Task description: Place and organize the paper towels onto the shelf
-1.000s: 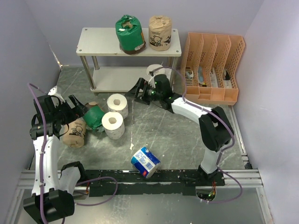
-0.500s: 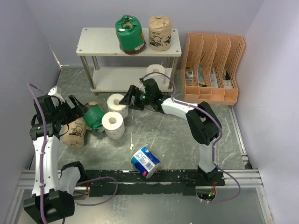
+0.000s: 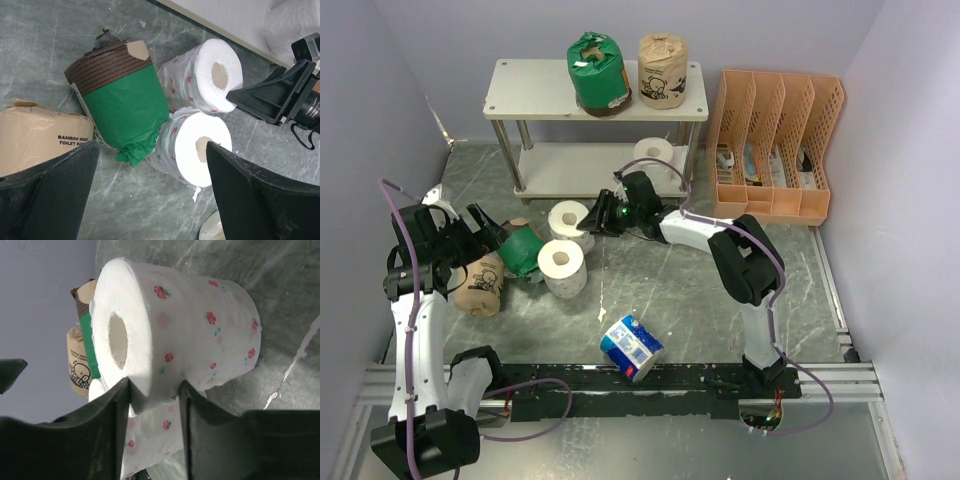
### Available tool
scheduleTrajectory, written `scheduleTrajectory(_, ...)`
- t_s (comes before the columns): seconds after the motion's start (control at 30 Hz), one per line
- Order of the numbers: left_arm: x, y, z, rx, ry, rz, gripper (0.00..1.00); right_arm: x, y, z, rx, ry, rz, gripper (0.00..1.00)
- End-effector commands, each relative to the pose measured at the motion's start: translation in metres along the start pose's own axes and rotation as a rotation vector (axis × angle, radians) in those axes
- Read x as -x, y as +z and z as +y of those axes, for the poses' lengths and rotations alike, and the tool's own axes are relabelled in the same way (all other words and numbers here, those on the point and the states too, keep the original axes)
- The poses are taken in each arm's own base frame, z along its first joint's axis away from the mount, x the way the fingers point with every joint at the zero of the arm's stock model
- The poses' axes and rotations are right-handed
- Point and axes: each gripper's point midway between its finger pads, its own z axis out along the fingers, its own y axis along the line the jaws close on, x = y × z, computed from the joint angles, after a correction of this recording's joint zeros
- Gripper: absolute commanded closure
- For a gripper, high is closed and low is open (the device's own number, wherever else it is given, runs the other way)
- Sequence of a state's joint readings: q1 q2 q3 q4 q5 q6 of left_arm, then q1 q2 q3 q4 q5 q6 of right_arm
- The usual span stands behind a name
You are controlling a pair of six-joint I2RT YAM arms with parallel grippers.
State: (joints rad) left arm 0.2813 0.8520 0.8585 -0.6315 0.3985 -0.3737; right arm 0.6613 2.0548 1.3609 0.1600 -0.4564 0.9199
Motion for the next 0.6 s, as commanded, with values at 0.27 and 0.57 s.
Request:
scheduleTrajectory(0.27, 0.006, -0.001, -0.003, -0.028, 0.017, -0.026, 0.0, -0.011, -0.002, 0.0, 0.031, 0.007, 0.05, 1.0)
scheduleTrajectory(0.57, 0.005, 0.001, -0.004, -0.039, 0.017, -0.019, 0.0, 0.071, -0.067, 0.018, 0.039, 0.097, -0.155, 1.0)
